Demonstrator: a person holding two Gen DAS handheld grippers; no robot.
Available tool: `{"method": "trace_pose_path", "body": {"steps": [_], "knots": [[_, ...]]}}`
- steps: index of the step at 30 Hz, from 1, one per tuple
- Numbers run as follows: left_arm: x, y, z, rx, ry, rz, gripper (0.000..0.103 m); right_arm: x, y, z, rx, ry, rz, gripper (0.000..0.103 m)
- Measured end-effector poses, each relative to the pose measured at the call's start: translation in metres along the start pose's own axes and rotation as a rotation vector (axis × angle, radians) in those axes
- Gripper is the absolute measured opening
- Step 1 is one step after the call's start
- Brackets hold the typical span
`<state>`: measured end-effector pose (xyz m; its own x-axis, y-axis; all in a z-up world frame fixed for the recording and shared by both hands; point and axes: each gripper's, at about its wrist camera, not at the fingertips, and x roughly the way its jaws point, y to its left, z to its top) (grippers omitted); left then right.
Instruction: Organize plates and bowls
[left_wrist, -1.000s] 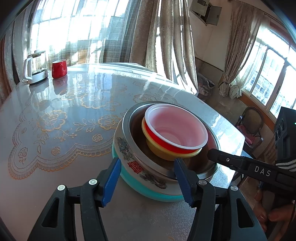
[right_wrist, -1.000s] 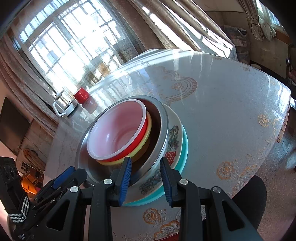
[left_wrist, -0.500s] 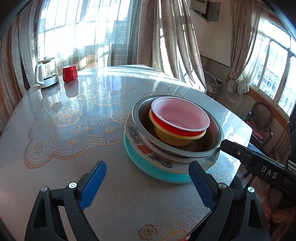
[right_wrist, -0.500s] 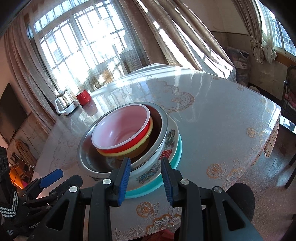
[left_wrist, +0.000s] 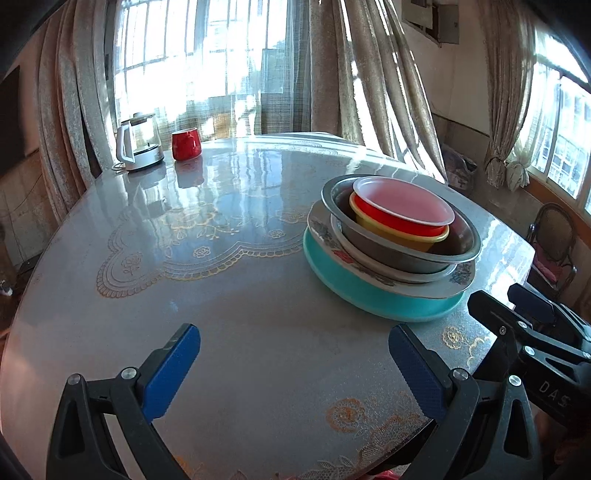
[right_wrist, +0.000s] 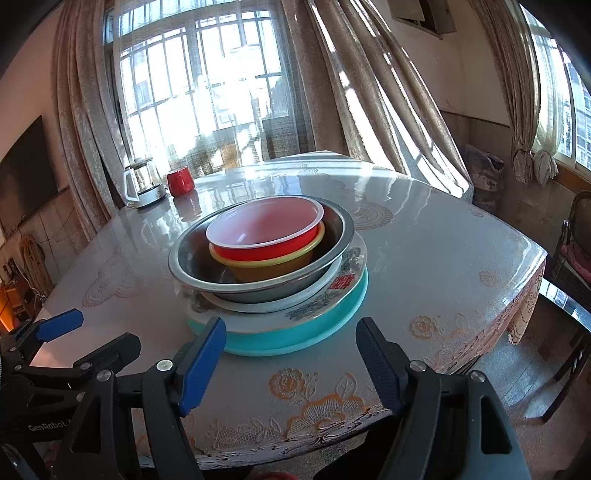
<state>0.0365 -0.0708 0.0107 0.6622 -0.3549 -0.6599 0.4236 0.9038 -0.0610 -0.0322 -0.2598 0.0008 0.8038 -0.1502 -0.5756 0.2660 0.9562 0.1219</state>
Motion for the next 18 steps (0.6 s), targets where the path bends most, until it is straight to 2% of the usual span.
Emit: {"method": "trace_pose_path", "body": {"steps": [4, 11, 14, 18], "knots": [[-0.002, 0.012, -0.011, -0.071, 0.000, 0.020, 0.103, 0.001, 0.006, -0.012, -0.016, 0.009, -0.005, 0.079], [-0.008, 0.007, -0.026, -0.056, -0.030, 0.108, 0.103, 0.001, 0.012, -0.028, -0.017, 0.034, 0.011, 0.079], [-0.008, 0.003, -0.026, -0.037, -0.025, 0.118, 0.103, 0.001, 0.014, -0.028, -0.026, 0.035, 0.009, 0.079], [-0.004, 0.004, -0.025, -0.046, 0.008, 0.090, 0.103, 0.001, 0.010, -0.028, -0.012, 0.035, 0.005, 0.079]]}}
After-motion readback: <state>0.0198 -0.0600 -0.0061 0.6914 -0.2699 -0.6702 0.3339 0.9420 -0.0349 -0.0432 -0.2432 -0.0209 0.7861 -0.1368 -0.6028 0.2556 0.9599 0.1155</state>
